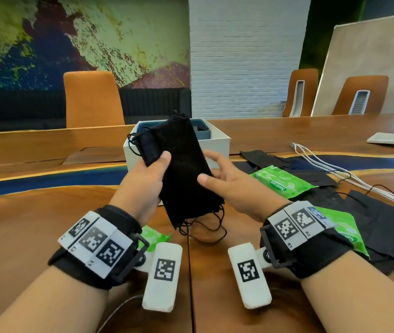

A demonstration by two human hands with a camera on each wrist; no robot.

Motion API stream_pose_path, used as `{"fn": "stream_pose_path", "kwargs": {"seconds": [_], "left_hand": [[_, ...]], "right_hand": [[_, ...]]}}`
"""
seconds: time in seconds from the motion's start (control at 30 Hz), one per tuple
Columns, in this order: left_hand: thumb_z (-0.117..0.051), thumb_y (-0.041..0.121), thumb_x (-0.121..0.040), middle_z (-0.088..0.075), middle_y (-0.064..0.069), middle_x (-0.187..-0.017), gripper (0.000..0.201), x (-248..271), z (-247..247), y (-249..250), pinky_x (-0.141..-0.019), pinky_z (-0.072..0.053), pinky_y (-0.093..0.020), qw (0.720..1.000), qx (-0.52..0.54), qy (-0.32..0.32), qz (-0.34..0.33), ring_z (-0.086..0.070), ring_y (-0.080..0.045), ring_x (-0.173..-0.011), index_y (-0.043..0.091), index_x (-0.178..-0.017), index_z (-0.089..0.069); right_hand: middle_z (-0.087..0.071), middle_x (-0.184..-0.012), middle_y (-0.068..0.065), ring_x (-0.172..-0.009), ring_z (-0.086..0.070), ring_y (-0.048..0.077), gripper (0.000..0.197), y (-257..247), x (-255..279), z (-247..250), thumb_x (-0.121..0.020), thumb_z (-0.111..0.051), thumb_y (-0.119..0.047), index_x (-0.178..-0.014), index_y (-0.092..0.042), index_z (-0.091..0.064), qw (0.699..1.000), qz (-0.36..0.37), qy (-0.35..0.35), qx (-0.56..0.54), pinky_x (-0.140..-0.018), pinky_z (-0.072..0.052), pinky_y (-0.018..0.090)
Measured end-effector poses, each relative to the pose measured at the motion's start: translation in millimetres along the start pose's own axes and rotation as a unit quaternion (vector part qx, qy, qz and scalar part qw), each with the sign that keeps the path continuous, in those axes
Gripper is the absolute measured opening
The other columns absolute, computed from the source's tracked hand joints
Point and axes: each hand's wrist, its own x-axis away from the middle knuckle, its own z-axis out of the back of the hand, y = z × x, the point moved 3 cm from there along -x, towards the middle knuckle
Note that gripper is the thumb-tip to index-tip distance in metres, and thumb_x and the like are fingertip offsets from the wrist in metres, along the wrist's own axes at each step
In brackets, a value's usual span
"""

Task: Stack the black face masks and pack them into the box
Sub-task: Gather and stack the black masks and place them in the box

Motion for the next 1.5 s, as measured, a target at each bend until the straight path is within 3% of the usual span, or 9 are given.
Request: {"fn": "stream_pose_path", "kwargs": {"seconds": [0.13, 0.23, 0.43, 0.53, 0.77, 0.9, 1.13, 1.33, 1.5], "left_hand": [[-0.042, 0.037, -0.099, -0.065, -0.004, -0.121, 0.037, -3, 5, 13, -0.087, -0.053, -0.041, 0.992, 0.126, 0.024, -0.001, -0.061, -0.023, -0.111, 0.022, -0.132, -0.05], [-0.04, 0.042, -0.099, -0.066, -0.006, -0.12, 0.043, -3, 10, 20, -0.075, -0.055, -0.038, 0.981, 0.188, 0.046, 0.008, -0.063, -0.022, -0.106, 0.017, -0.132, -0.05], [-0.037, 0.046, -0.099, -0.062, -0.009, -0.12, 0.048, -5, 9, 28, -0.087, -0.05, -0.045, 0.954, 0.287, 0.089, 0.003, -0.06, -0.027, -0.108, 0.014, -0.133, -0.048], [-0.037, 0.051, -0.097, -0.059, -0.01, -0.129, 0.055, -8, 9, 32, -0.094, -0.049, -0.047, 0.949, 0.3, 0.099, 0.0, -0.059, -0.028, -0.111, 0.013, -0.137, -0.045], [-0.038, 0.045, -0.099, -0.067, -0.009, -0.109, 0.037, -7, 7, 51, -0.081, -0.055, -0.037, 0.975, 0.211, 0.065, -0.01, -0.064, -0.023, -0.098, 0.016, -0.114, -0.056], [-0.038, 0.054, -0.096, -0.068, -0.003, -0.109, 0.045, -18, 27, 72, -0.089, -0.051, -0.037, 0.994, 0.089, 0.061, -0.025, -0.064, -0.019, -0.101, 0.02, -0.117, -0.059], [-0.044, 0.038, -0.098, -0.038, -0.011, -0.147, 0.051, -64, 91, 63, -0.109, -0.028, -0.048, 0.982, -0.135, 0.121, 0.062, -0.035, -0.031, -0.135, 0.015, -0.143, -0.036], [-0.047, 0.036, -0.098, -0.028, -0.008, -0.153, 0.057, -98, 93, 31, -0.11, -0.025, -0.044, 0.973, -0.187, 0.014, 0.134, -0.027, -0.027, -0.139, 0.016, -0.147, -0.026], [-0.051, 0.03, -0.094, -0.053, -0.007, -0.133, 0.042, -120, 95, 20, -0.097, -0.036, -0.043, 0.978, -0.117, -0.052, 0.165, -0.049, -0.026, -0.121, 0.018, -0.134, -0.047]], "right_hand": [[-0.067, -0.115, -0.004, -0.105, -0.065, 0.011, 0.031, -2, 2, -3, -0.093, -0.058, -0.031, -0.122, -0.035, -0.047, 0.999, -0.005, -0.003, 0.032, -0.1, -0.048, 0.039], [-0.064, -0.11, -0.009, -0.098, -0.066, 0.01, 0.021, -10, 3, -4, -0.096, -0.054, -0.022, -0.109, -0.038, -0.049, 1.0, 0.004, 0.006, -0.006, -0.09, -0.054, 0.027], [-0.061, -0.127, -0.007, -0.114, -0.061, 0.017, 0.066, -11, -7, -11, -0.074, -0.068, -0.057, -0.133, -0.037, -0.044, 0.996, -0.009, 0.069, -0.061, -0.101, -0.047, 0.045], [-0.059, -0.127, 0.004, -0.111, -0.063, 0.022, 0.04, -16, -14, -19, -0.091, -0.063, -0.027, -0.128, -0.028, -0.047, 0.982, -0.017, 0.062, -0.177, -0.09, -0.055, 0.04], [-0.065, -0.106, 0.005, -0.084, -0.064, 0.015, 0.024, -53, -27, -14, -0.098, -0.05, -0.013, -0.122, -0.013, -0.053, 0.94, 0.002, 0.159, -0.304, -0.059, -0.057, 0.025], [-0.061, -0.094, 0.007, -0.068, -0.061, 0.015, 0.016, -71, -37, 3, -0.1, -0.046, -0.011, -0.115, -0.008, -0.051, 0.929, 0.011, 0.212, -0.302, -0.047, -0.05, 0.018], [-0.059, -0.078, 0.012, -0.062, -0.057, 0.017, 0.017, -94, -80, 54, -0.101, -0.042, -0.009, -0.088, -0.004, -0.052, 0.925, -0.035, 0.273, -0.264, -0.039, -0.046, 0.016], [-0.058, -0.076, 0.011, -0.054, -0.056, 0.013, 0.019, -95, -145, 75, -0.101, -0.042, -0.008, -0.084, -0.004, -0.05, 0.935, -0.082, 0.259, -0.227, -0.036, -0.043, 0.014], [-0.065, -0.06, 0.012, -0.032, -0.056, 0.01, 0.015, -84, -190, 85, -0.101, -0.039, -0.007, -0.089, -0.003, -0.048, 0.927, -0.098, 0.257, -0.255, -0.031, -0.038, 0.013]]}}
